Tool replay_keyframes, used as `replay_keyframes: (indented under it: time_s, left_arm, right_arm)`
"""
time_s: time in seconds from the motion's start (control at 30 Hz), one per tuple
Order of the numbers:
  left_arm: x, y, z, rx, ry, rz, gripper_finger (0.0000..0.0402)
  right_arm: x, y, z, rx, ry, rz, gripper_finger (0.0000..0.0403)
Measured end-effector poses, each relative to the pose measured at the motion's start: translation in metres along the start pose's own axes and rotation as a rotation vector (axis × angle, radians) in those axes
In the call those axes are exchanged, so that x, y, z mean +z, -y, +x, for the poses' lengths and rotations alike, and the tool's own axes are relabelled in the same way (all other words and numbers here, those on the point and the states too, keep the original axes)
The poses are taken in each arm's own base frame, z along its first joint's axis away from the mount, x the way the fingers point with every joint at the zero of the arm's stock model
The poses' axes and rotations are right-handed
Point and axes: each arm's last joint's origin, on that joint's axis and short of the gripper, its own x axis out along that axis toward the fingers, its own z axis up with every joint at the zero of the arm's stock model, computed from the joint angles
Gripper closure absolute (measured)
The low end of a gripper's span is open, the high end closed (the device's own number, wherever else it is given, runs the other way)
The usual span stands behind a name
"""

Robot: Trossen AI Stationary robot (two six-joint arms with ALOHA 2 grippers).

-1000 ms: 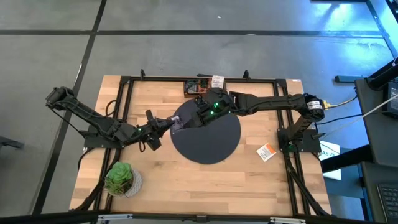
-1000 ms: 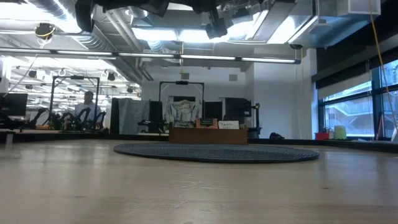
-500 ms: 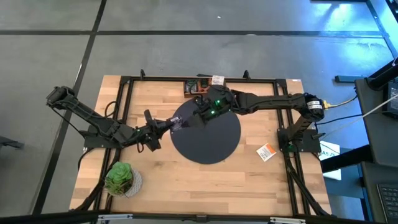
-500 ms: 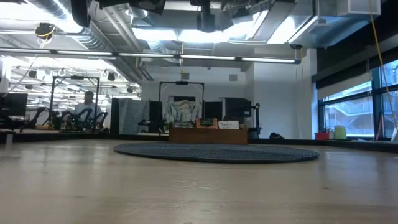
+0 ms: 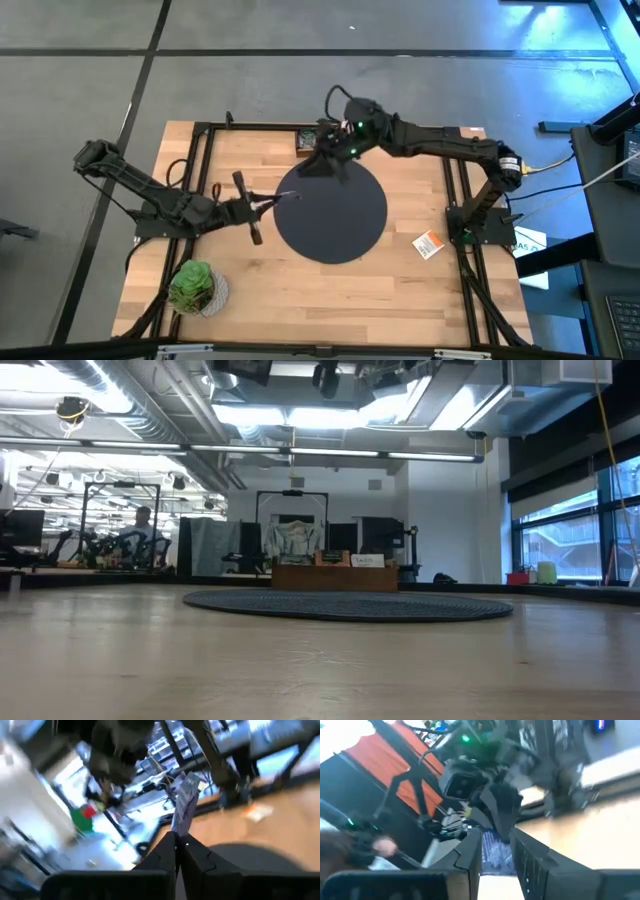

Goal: Pick & Place Tea
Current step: Put the purple tea bag into the left section of the wooden organizer

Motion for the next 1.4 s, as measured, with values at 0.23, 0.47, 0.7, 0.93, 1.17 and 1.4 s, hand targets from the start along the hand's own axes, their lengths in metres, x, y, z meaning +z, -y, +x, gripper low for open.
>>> replay_keyframes:
  time_s: [0.23, 0.47, 0.7, 0.93, 1.17, 1.4]
  left_arm:
    - [-0.013, -0.019, 0.023, -0.044, -0.013, -0.562, 0.0394]
    - [-0.031, -0.050, 0.044, -0.057, -0.041, -0.863, 0.0394]
    - [-0.042, -0.069, 0.054, -0.048, -0.046, -0.855, 0.0394]
    - [-0.063, -0.082, 0.071, -0.033, -0.108, -0.834, 0.0394]
    - [-0.100, -0.108, 0.104, -0.116, -0.074, -0.825, 0.0394]
    - [-0.146, -0.135, 0.126, -0.194, -0.023, -0.827, 0.0394]
  right_arm:
    - [0.008, 0.004, -0.011, -0.028, -0.033, -0.268, 0.0297]
    - [-0.001, 0.008, -0.012, -0.043, -0.120, -0.450, 0.0297]
    - [0.000, 0.019, -0.019, -0.196, -0.146, -0.552, 0.0297]
    - [0.022, 0.014, -0.029, -0.479, -0.069, -0.602, 0.0297]
    - [0.031, 0.023, -0.042, -0.672, -0.081, -0.709, 0.0296]
    - [0.033, 0.054, -0.061, -0.633, -0.068, -0.440, 0.0273]
